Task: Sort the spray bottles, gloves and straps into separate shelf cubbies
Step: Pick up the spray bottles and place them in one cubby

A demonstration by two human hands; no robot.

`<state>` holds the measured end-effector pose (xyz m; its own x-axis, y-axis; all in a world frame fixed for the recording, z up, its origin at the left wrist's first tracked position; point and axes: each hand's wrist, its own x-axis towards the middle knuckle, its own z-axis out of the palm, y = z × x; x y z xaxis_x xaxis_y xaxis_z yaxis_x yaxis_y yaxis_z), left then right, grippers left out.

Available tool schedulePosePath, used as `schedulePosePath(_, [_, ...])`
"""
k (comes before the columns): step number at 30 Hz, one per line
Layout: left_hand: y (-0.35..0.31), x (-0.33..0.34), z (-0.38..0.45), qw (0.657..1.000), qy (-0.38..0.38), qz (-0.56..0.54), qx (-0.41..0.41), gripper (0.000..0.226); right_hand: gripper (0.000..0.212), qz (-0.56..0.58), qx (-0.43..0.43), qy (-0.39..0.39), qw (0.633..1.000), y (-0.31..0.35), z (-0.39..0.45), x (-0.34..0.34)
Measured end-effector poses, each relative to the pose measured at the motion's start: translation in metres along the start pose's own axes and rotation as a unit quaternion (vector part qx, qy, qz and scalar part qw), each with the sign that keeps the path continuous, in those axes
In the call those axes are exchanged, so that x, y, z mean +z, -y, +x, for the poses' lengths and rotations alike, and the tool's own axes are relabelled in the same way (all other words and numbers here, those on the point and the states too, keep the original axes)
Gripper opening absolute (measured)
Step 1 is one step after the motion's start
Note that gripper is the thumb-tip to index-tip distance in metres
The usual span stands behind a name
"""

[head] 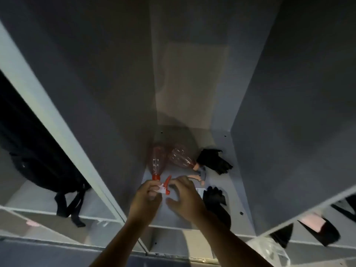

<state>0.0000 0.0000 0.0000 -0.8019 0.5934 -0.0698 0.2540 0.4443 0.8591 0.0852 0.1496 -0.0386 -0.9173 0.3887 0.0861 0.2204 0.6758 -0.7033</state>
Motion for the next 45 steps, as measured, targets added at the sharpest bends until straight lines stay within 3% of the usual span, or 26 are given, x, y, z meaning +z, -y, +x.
schedulePosePath(3, [0.017,0.000,0.007,0.999,-0.020,-0.022,0.015,0.026,0.064,-0.138,-0.049,0.025,0.989,0.010,0.031,0.017])
schedulePosePath(5, [0.022,0.000,0.010,0.999,-0.014,-0.024,0.022,0.017,0.069,-0.202,-0.050,0.047,0.977,0.012,0.049,0.026])
schedulePosePath(9, [0.019,-0.004,0.012,1.000,0.003,0.001,0.017,0.022,0.053,-0.252,-0.029,0.063,0.965,0.003,0.060,0.034])
schedulePosePath(14, [0.017,-0.008,0.009,0.999,0.034,0.036,-0.013,0.037,0.045,-0.193,-0.053,0.057,0.978,0.009,0.055,0.033])
schedulePosePath(16, [0.015,-0.010,0.007,0.999,0.029,0.044,-0.010,0.030,0.053,-0.166,-0.068,0.035,0.983,0.011,0.049,0.030])
schedulePosePath(19, [0.000,-0.015,0.003,0.998,0.003,0.061,0.027,0.020,0.047,-0.141,-0.130,0.005,0.981,0.018,0.040,0.016])
schedulePosePath(24, [-0.031,-0.032,0.001,0.998,-0.005,0.057,0.041,0.033,0.036,0.011,-0.136,0.023,0.990,0.039,0.037,-0.021])
schedulePosePath(27, [-0.040,-0.041,0.002,0.990,0.011,0.110,0.085,0.048,0.032,0.042,-0.109,0.028,0.993,0.048,0.038,-0.033])
schedulePosePath(29, [-0.048,-0.044,0.001,0.994,0.035,0.096,0.048,0.050,0.023,0.074,-0.069,0.020,0.995,0.054,0.040,-0.038])
schedulePosePath(35, [-0.058,-0.041,0.003,0.990,0.018,0.136,0.031,0.025,0.019,0.174,0.003,-0.003,0.985,0.055,0.034,-0.048])
schedulePosePath(40, [-0.063,-0.042,0.008,0.991,0.017,0.135,0.022,0.018,0.013,0.169,0.032,-0.011,0.985,0.048,0.031,-0.052])
schedulePosePath(45, [-0.060,-0.035,0.013,0.989,-0.009,0.144,0.037,0.019,0.021,0.101,0.065,-0.026,0.992,0.022,0.032,-0.058])
